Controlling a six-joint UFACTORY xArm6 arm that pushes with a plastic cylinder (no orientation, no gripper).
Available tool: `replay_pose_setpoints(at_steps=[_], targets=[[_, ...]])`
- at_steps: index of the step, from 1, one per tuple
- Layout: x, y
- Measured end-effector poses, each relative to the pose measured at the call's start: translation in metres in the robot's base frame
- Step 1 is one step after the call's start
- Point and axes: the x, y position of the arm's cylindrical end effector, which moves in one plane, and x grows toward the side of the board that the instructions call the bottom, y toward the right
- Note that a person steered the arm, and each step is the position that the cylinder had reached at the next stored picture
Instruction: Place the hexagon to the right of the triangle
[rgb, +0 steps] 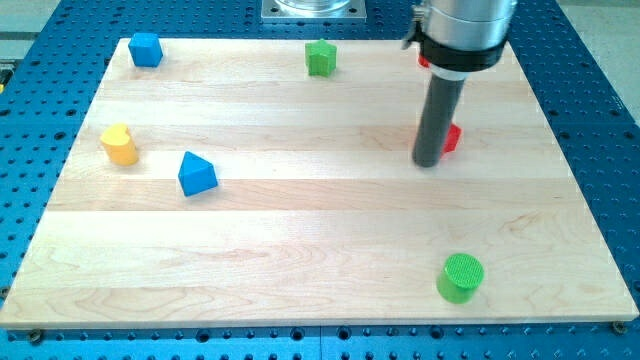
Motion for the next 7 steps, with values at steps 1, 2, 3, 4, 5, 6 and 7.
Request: replay_pose_setpoints(at_steps=[1,2,3,4,5,6,7], targets=[[0.0,0.067],[-0.016,0.113],[-0.068,0.139],[-0.083,0.099],[-0.079,0.039],[-0.058,-0.031],[-0.06,-0.037]])
